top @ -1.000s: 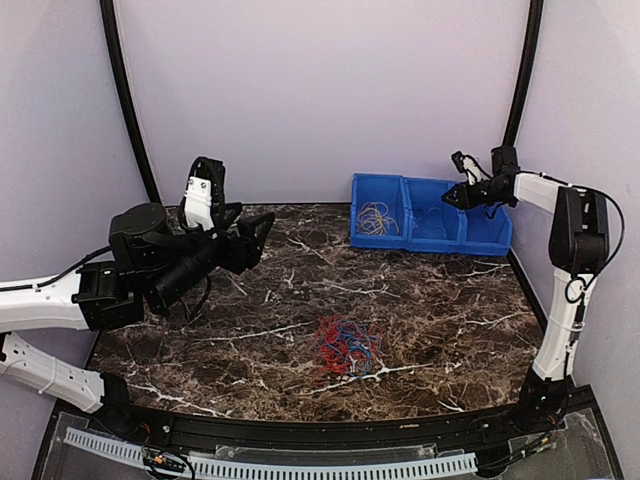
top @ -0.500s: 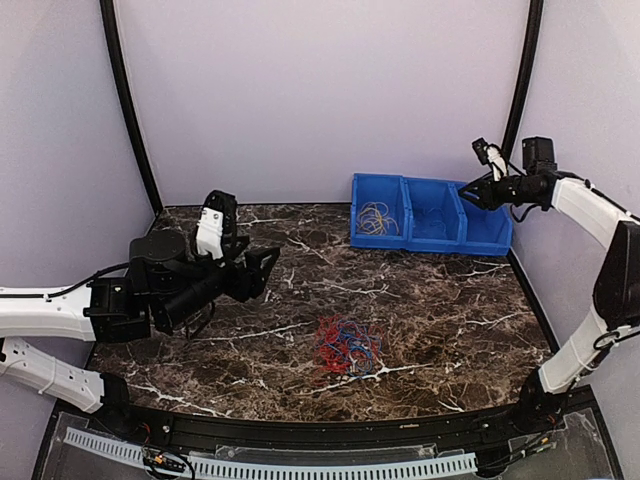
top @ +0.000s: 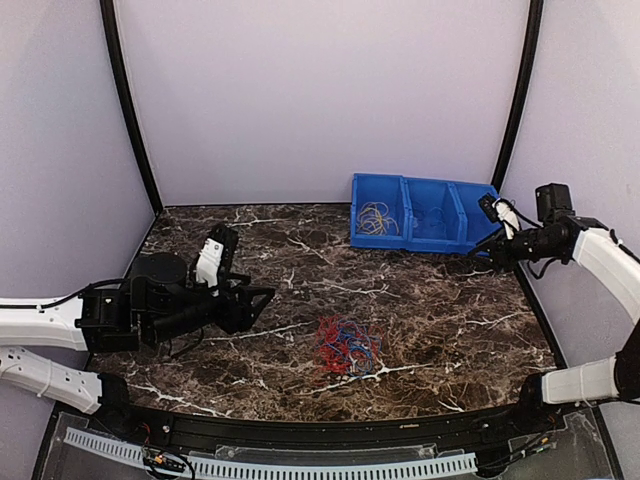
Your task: Untangle the cables
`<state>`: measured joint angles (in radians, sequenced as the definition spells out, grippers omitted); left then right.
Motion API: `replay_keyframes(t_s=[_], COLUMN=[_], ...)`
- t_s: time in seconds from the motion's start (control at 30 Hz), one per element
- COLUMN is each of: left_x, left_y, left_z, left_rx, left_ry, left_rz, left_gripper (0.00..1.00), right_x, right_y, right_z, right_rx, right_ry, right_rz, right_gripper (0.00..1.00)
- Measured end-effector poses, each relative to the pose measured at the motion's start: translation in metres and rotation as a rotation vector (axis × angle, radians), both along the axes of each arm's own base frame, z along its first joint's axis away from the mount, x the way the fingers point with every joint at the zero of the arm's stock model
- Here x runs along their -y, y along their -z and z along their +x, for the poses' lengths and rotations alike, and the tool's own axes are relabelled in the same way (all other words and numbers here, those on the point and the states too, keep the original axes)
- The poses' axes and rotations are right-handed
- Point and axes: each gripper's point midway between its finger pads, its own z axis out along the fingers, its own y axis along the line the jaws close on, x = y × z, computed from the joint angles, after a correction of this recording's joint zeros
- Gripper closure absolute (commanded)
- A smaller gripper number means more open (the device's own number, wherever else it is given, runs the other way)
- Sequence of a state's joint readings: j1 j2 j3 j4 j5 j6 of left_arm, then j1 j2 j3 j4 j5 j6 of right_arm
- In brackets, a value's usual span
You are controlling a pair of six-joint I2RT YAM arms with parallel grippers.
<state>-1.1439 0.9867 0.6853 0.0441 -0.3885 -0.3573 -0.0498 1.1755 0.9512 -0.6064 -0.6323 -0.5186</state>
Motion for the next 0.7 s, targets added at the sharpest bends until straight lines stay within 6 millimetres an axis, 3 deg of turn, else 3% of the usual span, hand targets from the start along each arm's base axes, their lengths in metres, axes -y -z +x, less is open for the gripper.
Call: replay_keyframes(t_s=[0.3,0.4,0.53,0.7], left_x=[-0.001,0.005,0.018,0.033], left_y=[0.016,0.032,0.069,0.107], left_z=[-0.010,-0.009,-0.010,-0.004], left_rx=[-0.049,-0.086,-0.150,-0.205], left_ry=[0.040,0.044,0.068,0.073], left_rz=[0.005,0.037,0.123,0.213], left_gripper=[0.35,0.37,0.40,0.45], right_x=[0.000,-0.008,-0.029,-0.077], right_y=[0.005,0.004,0.004,0.010], right_z=[-0.014,-0.018,-0.024,-0.039], right_rx=[-0.012,-0.022,-0.042,-0.039], right_ry=[-0.032,-0.080,-0.177,-0.354], right_rz=[-0.020,0.012,0.034,-0.017], right_gripper=[0.55,0.58,0.61,0.61])
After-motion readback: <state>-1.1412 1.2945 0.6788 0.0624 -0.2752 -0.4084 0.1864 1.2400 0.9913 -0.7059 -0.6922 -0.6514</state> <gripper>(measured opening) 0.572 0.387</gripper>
